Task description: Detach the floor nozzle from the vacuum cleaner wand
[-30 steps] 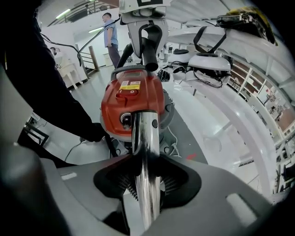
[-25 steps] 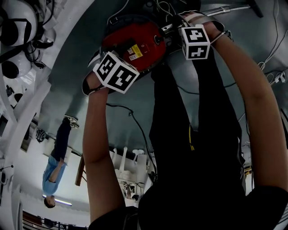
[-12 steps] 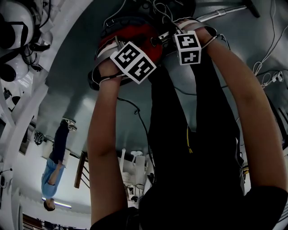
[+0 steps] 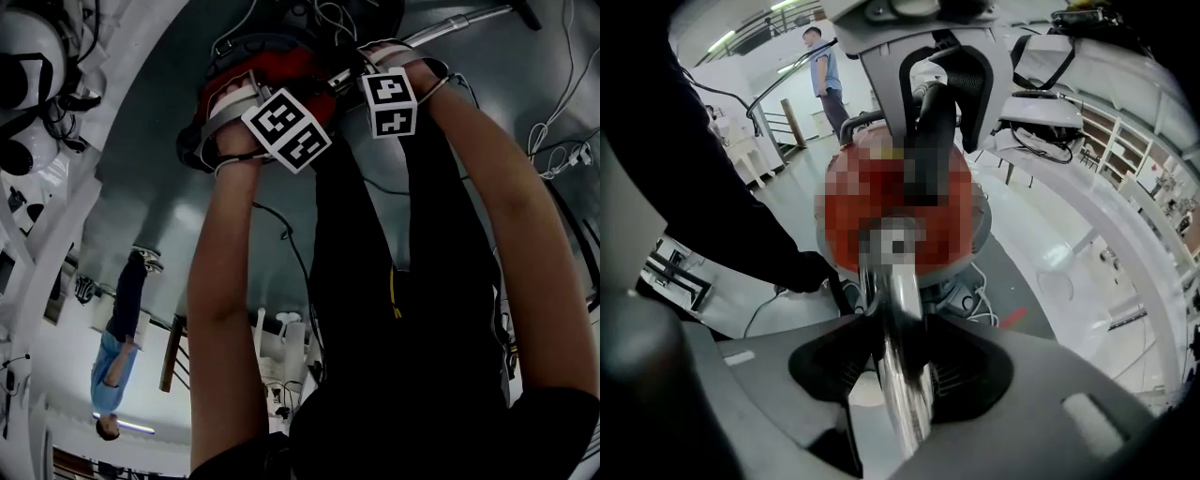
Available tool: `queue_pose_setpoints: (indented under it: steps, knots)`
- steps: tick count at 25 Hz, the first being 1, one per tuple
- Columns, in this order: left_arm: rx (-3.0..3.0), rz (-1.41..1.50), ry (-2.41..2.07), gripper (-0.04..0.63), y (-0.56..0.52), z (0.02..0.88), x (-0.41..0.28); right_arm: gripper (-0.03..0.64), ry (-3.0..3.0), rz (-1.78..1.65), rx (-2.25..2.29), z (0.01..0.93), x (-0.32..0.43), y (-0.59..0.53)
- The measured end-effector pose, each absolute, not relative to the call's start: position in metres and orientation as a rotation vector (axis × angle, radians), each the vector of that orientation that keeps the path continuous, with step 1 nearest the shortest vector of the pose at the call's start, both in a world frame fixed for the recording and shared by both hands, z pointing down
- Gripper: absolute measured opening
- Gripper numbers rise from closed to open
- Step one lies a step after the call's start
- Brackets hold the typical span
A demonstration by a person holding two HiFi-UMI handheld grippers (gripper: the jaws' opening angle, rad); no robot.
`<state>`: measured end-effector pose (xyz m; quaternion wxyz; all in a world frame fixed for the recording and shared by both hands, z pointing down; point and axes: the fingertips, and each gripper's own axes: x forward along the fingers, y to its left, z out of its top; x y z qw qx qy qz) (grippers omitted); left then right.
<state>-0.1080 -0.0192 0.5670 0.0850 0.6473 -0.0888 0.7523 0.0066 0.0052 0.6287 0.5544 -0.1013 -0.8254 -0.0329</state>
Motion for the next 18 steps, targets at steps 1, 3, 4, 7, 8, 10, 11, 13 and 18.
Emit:
queue_pose_setpoints:
  steps: [1,3,4,7,8,10,11,13,18]
  knots:
    - [1.933,2.24,-0.283,0.254,-0.021,0.567,-0.109,0.189,-1.949,-0.078,-0.245,0.629,0.007,0.005]
    - [1.951,2.216,-0.315,0.274,-0.024,0.566,-0.109,0.187,-1.944,-0.089,-0.251,0.63,0.007,0.006]
    - [1.962,2.202,-0.326,0.284,-0.024,0.566,-0.11,0.187,-1.94,-0.096,-0.251,0.63,0.007,0.006]
    - [1.983,2.172,-0.344,0.301,-0.026,0.565,-0.111,0.193,-1.928,-0.105,-0.241,0.632,0.007,0.006]
    - [1.986,2.166,-0.348,0.307,-0.027,0.565,-0.112,0.209,-1.925,-0.105,-0.239,0.633,0.007,0.006]
    - [1.992,2.157,-0.356,0.319,-0.029,0.565,-0.113,0.27,-1.911,-0.097,-0.241,0.637,0.008,0.007]
    - [1.992,2.155,-0.357,0.325,-0.03,0.564,-0.114,0.283,-1.901,-0.092,-0.246,0.638,0.009,0.009]
    - [1.988,2.157,-0.352,0.33,-0.028,0.565,-0.116,0.29,-1.887,-0.087,-0.253,0.641,0.01,0.013]
    - [1.992,2.143,-0.387,0.334,-0.027,0.566,-0.12,0.302,-1.886,-0.12,-0.203,0.643,0.011,0.014]
